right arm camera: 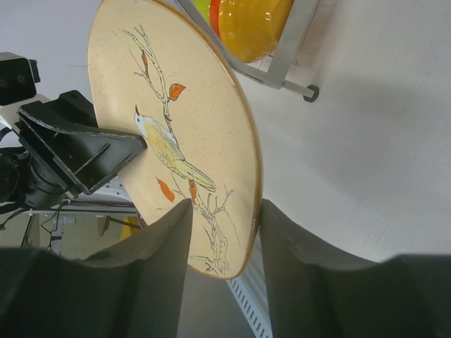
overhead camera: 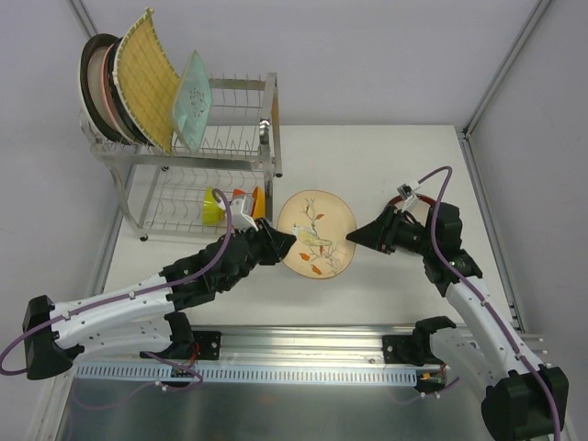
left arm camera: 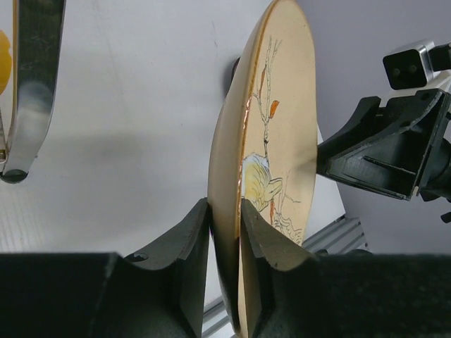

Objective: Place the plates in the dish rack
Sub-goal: Pass the plate from the right arm to the left

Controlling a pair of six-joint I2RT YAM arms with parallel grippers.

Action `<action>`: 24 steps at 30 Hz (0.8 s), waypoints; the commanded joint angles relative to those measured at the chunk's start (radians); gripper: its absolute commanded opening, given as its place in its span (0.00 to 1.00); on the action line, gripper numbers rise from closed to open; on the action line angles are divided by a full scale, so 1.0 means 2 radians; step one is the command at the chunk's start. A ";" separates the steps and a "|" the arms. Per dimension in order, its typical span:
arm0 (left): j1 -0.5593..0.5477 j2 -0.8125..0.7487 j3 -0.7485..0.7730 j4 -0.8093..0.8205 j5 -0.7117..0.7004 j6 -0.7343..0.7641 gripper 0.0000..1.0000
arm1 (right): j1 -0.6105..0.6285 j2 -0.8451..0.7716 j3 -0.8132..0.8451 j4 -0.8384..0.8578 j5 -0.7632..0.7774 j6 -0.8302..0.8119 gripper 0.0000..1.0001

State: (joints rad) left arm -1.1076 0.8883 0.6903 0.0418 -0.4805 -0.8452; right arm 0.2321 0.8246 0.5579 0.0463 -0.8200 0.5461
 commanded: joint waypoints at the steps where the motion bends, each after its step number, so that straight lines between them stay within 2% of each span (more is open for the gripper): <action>1: -0.004 -0.022 0.005 0.030 -0.019 0.014 0.00 | 0.003 -0.013 0.003 0.000 -0.001 -0.033 0.47; 2: -0.004 -0.025 0.006 0.030 -0.021 0.020 0.00 | 0.002 -0.012 0.000 -0.003 0.000 -0.034 0.50; 3: -0.004 -0.026 0.007 0.031 -0.021 0.023 0.00 | 0.003 -0.011 -0.002 -0.004 0.001 -0.036 0.58; 7: -0.004 -0.028 0.015 0.032 -0.024 0.045 0.00 | 0.002 -0.009 -0.004 -0.021 0.016 -0.059 0.77; 11: -0.004 -0.031 0.021 0.032 -0.019 0.071 0.00 | -0.002 -0.011 0.015 -0.096 0.046 -0.096 0.91; 12: -0.004 -0.031 0.023 0.032 -0.015 0.082 0.00 | -0.005 -0.012 0.022 -0.111 0.054 -0.106 0.98; 20: -0.004 -0.045 0.047 0.033 0.022 0.184 0.00 | -0.034 -0.030 0.042 -0.220 0.177 -0.159 1.00; 24: -0.004 -0.044 0.083 0.038 0.055 0.241 0.00 | -0.037 -0.032 0.028 -0.226 0.208 -0.160 0.99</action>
State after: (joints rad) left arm -1.1072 0.8467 0.7193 -0.0731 -0.4309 -0.4747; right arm 0.1680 0.7731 0.6010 -0.3504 -0.4992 0.2649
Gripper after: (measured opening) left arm 0.196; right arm 0.993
